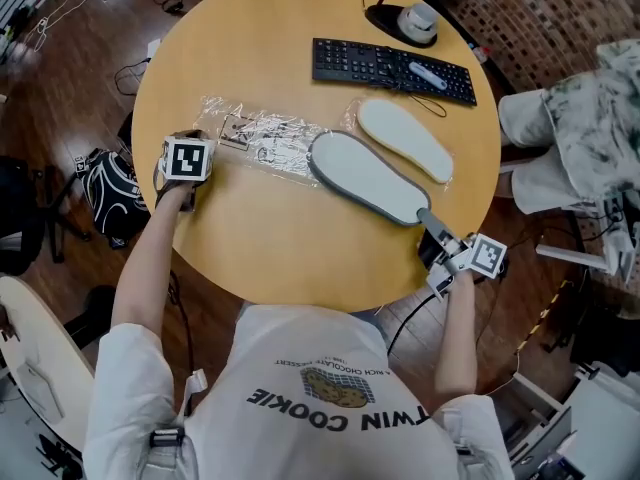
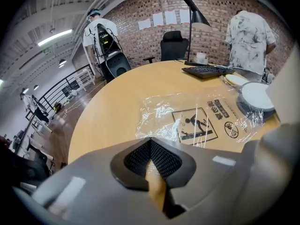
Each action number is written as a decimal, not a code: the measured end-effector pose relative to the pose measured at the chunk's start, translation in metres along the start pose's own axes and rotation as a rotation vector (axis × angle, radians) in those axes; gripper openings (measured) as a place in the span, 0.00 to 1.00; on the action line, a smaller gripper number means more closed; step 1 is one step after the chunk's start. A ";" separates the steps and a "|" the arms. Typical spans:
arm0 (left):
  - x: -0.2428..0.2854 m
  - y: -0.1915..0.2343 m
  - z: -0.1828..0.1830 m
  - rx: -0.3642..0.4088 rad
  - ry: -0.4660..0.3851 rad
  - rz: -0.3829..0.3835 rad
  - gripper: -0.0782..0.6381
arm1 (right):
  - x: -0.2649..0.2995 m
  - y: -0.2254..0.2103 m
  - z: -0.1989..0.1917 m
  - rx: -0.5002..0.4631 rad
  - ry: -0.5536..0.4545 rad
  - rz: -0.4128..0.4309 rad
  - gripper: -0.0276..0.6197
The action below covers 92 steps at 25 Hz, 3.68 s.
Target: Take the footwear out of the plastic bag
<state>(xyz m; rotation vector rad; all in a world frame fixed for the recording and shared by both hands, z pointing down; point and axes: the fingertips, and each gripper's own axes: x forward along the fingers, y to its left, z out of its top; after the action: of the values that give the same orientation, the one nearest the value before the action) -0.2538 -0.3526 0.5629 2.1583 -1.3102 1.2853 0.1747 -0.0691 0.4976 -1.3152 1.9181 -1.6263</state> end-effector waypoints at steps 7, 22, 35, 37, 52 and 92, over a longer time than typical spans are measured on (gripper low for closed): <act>0.001 0.002 0.001 -0.004 0.000 -0.004 0.11 | -0.023 0.014 0.009 0.016 -0.065 0.059 0.14; 0.002 -0.002 -0.003 -0.010 0.026 -0.027 0.11 | -0.027 0.089 0.035 -0.032 -0.148 0.269 0.14; 0.002 -0.002 -0.001 -0.035 -0.006 -0.031 0.11 | 0.116 0.125 -0.001 -0.036 0.034 0.386 0.14; 0.002 -0.002 -0.001 -0.042 -0.007 -0.038 0.11 | 0.134 0.127 -0.006 -0.027 0.051 0.402 0.14; 0.000 0.002 -0.005 -0.074 -0.050 -0.063 0.11 | 0.218 0.082 -0.028 -0.001 0.117 0.191 0.14; -0.118 -0.121 0.023 -0.238 -0.372 -0.216 0.12 | 0.183 0.082 -0.040 -0.776 0.172 -0.284 0.20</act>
<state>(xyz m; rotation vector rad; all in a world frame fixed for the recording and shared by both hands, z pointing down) -0.1630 -0.2378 0.4752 2.3563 -1.2394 0.6306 0.0119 -0.1927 0.4945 -1.8353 2.7265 -1.1445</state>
